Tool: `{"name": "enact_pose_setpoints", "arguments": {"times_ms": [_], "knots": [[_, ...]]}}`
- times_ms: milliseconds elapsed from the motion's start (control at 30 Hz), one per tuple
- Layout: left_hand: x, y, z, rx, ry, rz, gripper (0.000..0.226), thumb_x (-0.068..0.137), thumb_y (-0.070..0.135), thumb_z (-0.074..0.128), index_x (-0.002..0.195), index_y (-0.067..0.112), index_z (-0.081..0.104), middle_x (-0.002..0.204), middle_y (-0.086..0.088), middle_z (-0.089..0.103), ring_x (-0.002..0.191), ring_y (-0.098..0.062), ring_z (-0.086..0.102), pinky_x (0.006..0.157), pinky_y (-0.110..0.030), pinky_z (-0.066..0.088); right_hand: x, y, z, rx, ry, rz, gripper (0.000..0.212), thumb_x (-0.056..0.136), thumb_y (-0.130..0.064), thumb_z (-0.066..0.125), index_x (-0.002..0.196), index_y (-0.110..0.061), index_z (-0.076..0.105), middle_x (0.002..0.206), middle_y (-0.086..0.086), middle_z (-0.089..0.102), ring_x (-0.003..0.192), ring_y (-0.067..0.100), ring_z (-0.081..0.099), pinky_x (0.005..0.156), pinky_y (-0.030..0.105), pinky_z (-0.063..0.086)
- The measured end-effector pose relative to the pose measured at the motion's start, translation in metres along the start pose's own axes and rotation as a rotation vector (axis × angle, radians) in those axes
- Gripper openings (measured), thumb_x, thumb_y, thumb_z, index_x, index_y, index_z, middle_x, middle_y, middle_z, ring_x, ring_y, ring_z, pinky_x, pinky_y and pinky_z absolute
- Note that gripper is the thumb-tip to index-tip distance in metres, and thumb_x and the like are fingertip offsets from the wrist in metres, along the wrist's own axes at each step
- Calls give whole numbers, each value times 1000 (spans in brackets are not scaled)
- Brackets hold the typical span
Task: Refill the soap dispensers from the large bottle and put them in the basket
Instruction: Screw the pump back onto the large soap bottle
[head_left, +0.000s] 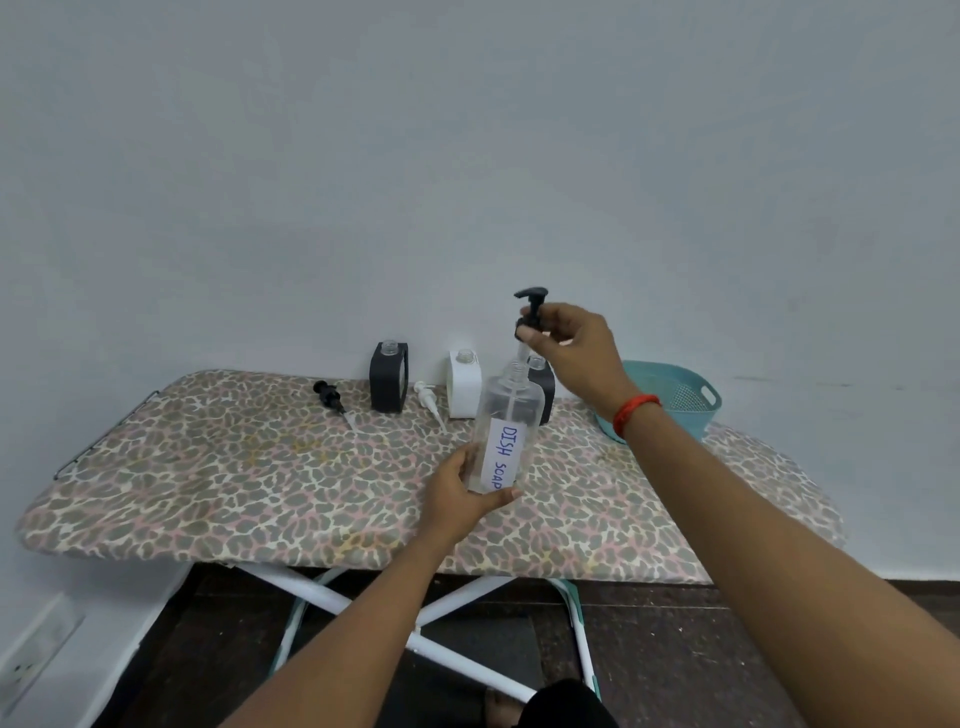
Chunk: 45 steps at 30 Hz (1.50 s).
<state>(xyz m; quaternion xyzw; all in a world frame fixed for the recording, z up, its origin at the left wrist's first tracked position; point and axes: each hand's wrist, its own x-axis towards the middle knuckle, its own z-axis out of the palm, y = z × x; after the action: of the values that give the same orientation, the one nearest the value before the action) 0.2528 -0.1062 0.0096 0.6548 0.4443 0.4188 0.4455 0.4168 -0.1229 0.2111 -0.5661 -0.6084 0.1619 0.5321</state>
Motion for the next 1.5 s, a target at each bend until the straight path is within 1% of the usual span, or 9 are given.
{"name": "enact_pose_setpoints", "arguments": {"times_ms": [133, 467, 633, 800, 933, 1100, 1300, 1367, 1500], "knots": [[-1, 34, -8, -1, 19, 78, 83, 61, 45, 99, 131, 19, 63, 125, 6, 70, 115, -12, 66, 94, -30, 59, -2, -21, -14, 30, 37, -5, 24, 87, -24, 79, 109, -15, 76, 102, -3, 78, 98, 10, 72, 86, 23, 54], [-42, 161, -45, -51, 49, 328, 68, 66, 45, 96, 122, 31, 61, 115, 17, 71, 102, 5, 68, 81, -20, 60, -24, -143, -58, 226, 57, -124, 31, 84, -11, 81, 112, -1, 70, 105, 4, 78, 98, 16, 75, 88, 28, 56], [-79, 201, -58, -51, 103, 422, 66, 64, 46, 97, 118, 29, 64, 110, 17, 72, 99, 4, 68, 78, -20, 61, -51, -201, -66, 157, 144, -102, 52, 75, -28, 89, 112, -19, 55, 75, -3, 58, 71, 10, 62, 71, 22, 51], [-121, 227, -69, -69, 49, 462, 67, 65, 48, 96, 121, 28, 65, 112, 15, 73, 100, -1, 70, 78, -24, 63, -78, -235, -83, 100, 195, -56, 50, 72, -38, 90, 107, -15, 63, 82, -3, 58, 74, 10, 58, 67, 21, 44], [-139, 239, -76, -95, 43, 459, 72, 60, 59, 92, 121, 29, 67, 112, 13, 75, 100, -6, 72, 80, -27, 63, -91, -247, -93, 161, 172, -61, 42, 74, -43, 88, 98, -13, 72, 87, -1, 74, 83, 13, 70, 76, 28, 51], [-147, 240, -72, -116, 34, 429, 60, 67, 40, 97, 119, 29, 68, 109, 12, 76, 99, -5, 72, 80, -26, 63, -103, -247, -108, 242, 42, -112, 19, 93, -22, 72, 105, -8, 75, 82, -9, 76, 65, 4, 58, 71, 22, 47], [-153, 234, -57, -115, 49, 440, 62, 64, 40, 98, 118, 27, 69, 106, 14, 77, 97, -3, 72, 78, -24, 61, -108, -227, -112, 307, 54, -138, 32, 81, -16, 84, 108, -3, 72, 96, 12, 78, 88, 20, 75, 84, 30, 56], [-152, 234, -51, -109, 49, 441, 65, 63, 44, 98, 119, 28, 68, 108, 14, 77, 99, -4, 72, 80, -25, 62, -104, -224, -110, 213, 109, -89, 42, 73, -29, 91, 105, -10, 71, 82, 7, 70, 79, 20, 68, 80, 30, 56], [-148, 238, -44, -91, 57, 439, 73, 63, 40, 99, 127, 27, 66, 113, 13, 75, 102, -4, 72, 81, -23, 61, -98, -220, -113, 78, 141, -22, 53, 70, -43, 90, 107, -16, 66, 100, -3, 67, 90, 11, 64, 73, 21, 50]]}}
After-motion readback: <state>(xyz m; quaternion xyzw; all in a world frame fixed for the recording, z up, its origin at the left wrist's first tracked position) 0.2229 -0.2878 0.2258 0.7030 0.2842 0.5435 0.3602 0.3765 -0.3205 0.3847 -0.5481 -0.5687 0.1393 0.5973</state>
